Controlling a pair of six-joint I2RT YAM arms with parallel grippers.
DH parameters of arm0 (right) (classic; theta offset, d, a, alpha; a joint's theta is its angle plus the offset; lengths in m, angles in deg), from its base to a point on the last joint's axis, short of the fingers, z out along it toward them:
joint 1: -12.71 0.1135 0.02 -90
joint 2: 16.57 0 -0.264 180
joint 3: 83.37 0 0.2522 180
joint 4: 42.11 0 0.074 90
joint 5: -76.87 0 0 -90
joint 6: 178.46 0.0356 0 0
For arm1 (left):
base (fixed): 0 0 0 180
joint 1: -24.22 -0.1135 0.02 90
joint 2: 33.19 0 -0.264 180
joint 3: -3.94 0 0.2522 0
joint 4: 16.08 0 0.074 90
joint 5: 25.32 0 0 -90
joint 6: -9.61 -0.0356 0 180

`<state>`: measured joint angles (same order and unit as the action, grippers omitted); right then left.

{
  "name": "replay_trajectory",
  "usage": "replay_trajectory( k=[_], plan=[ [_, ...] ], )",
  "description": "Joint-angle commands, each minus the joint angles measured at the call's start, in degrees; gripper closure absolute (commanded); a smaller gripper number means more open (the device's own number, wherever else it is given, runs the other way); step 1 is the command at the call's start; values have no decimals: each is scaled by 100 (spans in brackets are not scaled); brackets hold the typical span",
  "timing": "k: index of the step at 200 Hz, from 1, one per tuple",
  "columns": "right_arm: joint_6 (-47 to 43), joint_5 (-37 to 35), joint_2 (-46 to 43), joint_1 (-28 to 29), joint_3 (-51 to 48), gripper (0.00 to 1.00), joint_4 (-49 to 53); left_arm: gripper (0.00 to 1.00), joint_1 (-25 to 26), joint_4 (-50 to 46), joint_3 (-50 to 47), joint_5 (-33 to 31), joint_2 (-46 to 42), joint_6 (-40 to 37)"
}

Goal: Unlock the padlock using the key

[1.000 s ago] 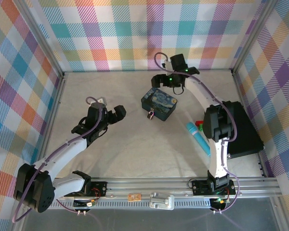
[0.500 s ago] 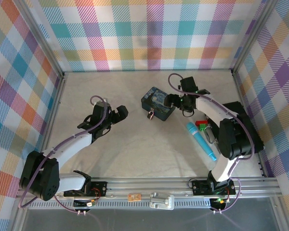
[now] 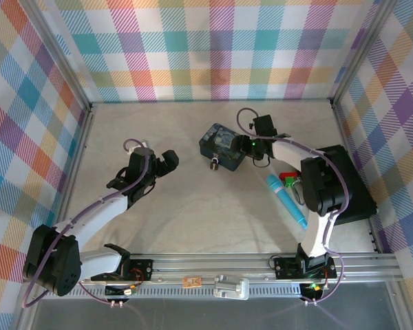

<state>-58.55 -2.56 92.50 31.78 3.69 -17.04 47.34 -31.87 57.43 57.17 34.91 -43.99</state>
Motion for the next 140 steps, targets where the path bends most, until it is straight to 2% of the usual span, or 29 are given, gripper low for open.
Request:
replay_trajectory(
  k=[1, 29, 62, 90, 114, 140],
  plan=[
    [-575, 144, 342, 44, 256, 37, 89, 0, -139, -254, -101, -74, -48, -178],
    [-1496, 744, 665, 61, 697, 42, 521, 0, -690, -308, -197, 605, 3, -162],
    [-2228, 1122, 1143, 80, 1392, 43, 1119, 0, -991, -338, -281, 836, 31, -258],
    [-2259, 1438, 1574, 101, 2154, 42, 1336, 1, -1002, -243, -307, 1097, 227, -298],
    [-2102, 1613, 1714, 148, 2782, 37, 1429, 10, -995, -257, -174, 1214, 600, -436],
    [-1743, 1293, 1245, 168, 2738, 28, 1208, 20, -995, -622, 261, 979, 1131, -872]
  ],
)
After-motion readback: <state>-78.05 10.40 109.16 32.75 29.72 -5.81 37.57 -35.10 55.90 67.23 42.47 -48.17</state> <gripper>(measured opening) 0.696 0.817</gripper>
